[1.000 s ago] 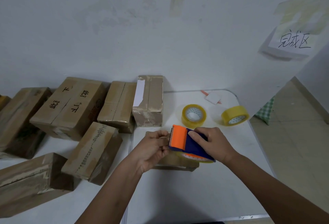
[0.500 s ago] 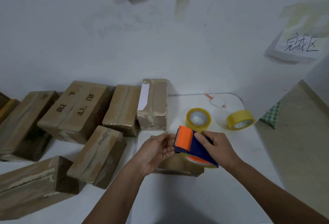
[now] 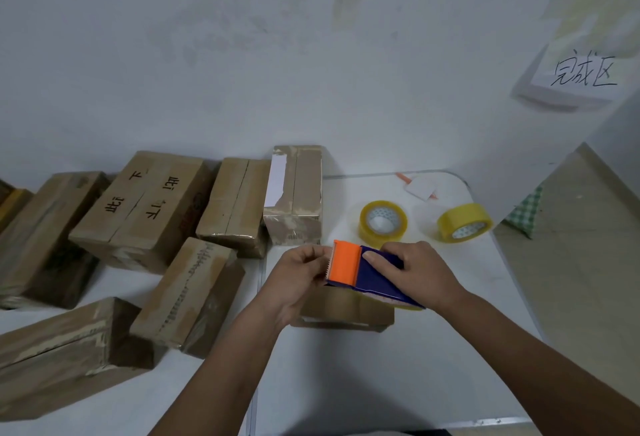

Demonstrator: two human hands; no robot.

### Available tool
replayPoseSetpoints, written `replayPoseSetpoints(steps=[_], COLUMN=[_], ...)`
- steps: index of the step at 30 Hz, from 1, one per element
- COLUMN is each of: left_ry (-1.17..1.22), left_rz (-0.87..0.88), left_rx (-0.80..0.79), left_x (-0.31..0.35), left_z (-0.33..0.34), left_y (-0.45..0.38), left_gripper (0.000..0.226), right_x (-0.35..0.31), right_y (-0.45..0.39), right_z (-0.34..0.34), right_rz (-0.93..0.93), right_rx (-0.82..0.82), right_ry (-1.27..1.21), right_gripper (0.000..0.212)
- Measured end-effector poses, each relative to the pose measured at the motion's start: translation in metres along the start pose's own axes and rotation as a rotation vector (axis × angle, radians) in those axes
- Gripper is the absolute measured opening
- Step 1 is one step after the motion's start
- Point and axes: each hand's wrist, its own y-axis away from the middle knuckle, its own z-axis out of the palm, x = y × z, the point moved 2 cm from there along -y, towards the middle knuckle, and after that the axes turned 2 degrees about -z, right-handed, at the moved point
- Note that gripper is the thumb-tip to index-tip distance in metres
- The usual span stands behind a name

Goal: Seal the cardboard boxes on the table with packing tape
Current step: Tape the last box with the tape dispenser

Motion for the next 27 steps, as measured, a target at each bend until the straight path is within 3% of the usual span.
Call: replayPoseSetpoints(steps=[7,14,17,21,24,27], left_ry=[0.126,0.228,0.164,-0.016,-0.220,-0.224], left_rz=[-0.018,0.040,0.007,-0.078,0.003,0.094], left_rx=[-0.027,0.046,0.067,0.134,0.144,0.255], left_x=[-0.003,-0.002,-0.004,-0.006,-0.011,-0.013], left_z=[-0.015,-0.051,-0.055,-0.054,-0.045,-0.044], left_y=[-0.001,-0.008,-0.009,-0.008,-0.008,-0.010], left_gripper=[0.021,0.014,0.016,0.041,0.030,0.011], right_x=[-0.013,-0.012,-0.015,-0.017,-0.020,-0.023], right_y=[-0.010,-0.011,-0.012,-0.011,-0.011,-0.012], right_z=[-0.009,-0.018,-0.014,-0.007,-0.003,-0.003], right_rz=[-0.027,0.003,0.027,0.040,0.049,0.067], right_rx=[-0.081,-0.155,-0.183,-0.188,-0.186,-0.175], right_ry=[0.073,0.193,0.252,0.318,0.358,0.406], right_gripper=[0.059,0.060,0.054,0.057,0.057,0.059])
